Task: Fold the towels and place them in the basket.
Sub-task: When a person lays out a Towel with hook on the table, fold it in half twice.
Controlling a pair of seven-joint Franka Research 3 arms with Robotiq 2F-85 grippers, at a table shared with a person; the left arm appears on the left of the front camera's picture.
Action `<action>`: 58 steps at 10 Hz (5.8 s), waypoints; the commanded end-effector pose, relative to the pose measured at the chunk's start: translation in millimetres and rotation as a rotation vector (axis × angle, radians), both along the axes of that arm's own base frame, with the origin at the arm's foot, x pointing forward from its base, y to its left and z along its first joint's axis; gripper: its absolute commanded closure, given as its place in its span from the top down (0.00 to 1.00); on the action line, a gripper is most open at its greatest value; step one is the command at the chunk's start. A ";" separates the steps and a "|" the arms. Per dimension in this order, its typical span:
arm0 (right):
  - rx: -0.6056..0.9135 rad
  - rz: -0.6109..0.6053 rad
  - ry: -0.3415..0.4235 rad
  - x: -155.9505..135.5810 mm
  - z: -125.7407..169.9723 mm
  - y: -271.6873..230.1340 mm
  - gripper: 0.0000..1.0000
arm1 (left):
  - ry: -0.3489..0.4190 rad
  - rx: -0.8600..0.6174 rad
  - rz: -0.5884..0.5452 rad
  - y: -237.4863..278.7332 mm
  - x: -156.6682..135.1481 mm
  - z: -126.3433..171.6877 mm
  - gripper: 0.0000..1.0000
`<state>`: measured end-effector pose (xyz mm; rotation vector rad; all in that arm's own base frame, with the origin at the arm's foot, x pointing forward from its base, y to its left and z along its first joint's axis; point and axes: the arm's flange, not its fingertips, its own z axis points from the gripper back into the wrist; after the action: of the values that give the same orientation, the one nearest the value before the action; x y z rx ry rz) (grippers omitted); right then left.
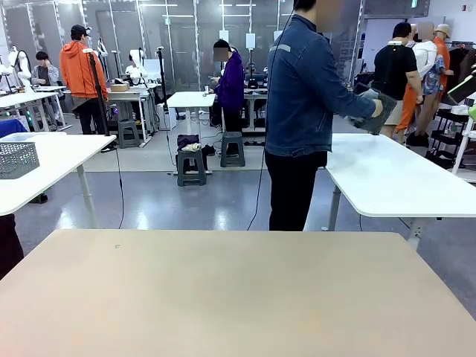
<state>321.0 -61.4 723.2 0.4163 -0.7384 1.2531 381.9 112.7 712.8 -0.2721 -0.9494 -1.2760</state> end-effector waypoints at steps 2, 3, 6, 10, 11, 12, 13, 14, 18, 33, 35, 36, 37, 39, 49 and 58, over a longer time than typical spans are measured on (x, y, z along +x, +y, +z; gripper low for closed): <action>0.010 0.009 -0.005 0.6 0.4 1.3 1.00 | -0.004 -0.009 -0.011 -1.0 0.7 0.6 1.00; 0.010 0.009 -0.005 0.6 0.4 1.3 1.00 | -0.004 -0.009 -0.011 -1.0 0.7 0.6 1.00; 0.010 0.009 -0.005 0.6 0.4 1.3 1.00 | -0.004 -0.009 -0.011 -1.0 0.7 0.6 1.00; 0.010 0.009 -0.005 0.6 0.4 1.3 1.00 | -0.004 -0.009 -0.011 -1.0 0.7 0.6 1.00; 0.010 0.009 -0.005 0.6 0.4 1.3 1.00 | -0.004 -0.009 -0.011 -1.0 0.7 0.6 1.00; 0.010 0.009 -0.005 0.6 0.4 1.3 1.00 | -0.004 -0.009 -0.011 -1.0 0.7 0.6 1.00; 0.010 0.009 -0.005 0.6 0.4 1.3 1.00 | -0.004 -0.009 -0.011 -1.0 0.7 0.6 1.00; 0.010 0.009 -0.005 0.6 0.4 1.3 1.00 | -0.004 -0.009 -0.011 -1.0 0.7 0.6 1.00; 0.010 0.009 -0.005 0.6 0.4 1.3 1.00 | -0.004 -0.009 -0.011 -1.0 0.7 0.6 1.00; -0.040 0.146 0.095 4.4 1.5 0.0 1.00 | 0.032 -0.003 -0.204 1.9 -0.8 4.1 1.00; -0.029 0.175 0.100 4.4 3.1 -0.5 1.00 | 0.052 -0.026 -0.259 0.0 -1.7 1.3 1.00; -0.030 0.184 0.101 5.4 3.1 -0.4 1.00 | 0.057 -0.034 -0.264 -0.3 -0.8 0.4 1.00; -0.041 0.183 0.108 4.8 2.1 1.1 1.00 | 0.071 -0.016 -0.254 0.0 -1.2 0.9 1.00; -0.032 0.158 0.115 2.5 -0.1 7.0 1.00 | 0.058 -0.014 -0.237 -7.6 -4.4 -4.9 1.00; -0.032 0.158 0.115 2.5 -0.1 7.0 1.00 | 0.058 -0.014 -0.237 -7.6 -4.4 -4.9 1.00; -0.141 0.095 0.102 2.9 2.8 5.6 1.00 | 0.078 0.139 -0.217 0.6 -6.0 -2.0 1.00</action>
<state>325.3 -56.9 725.8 0.4449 -0.5528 1.3608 376.1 110.3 707.7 -0.3599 -0.7984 -1.4861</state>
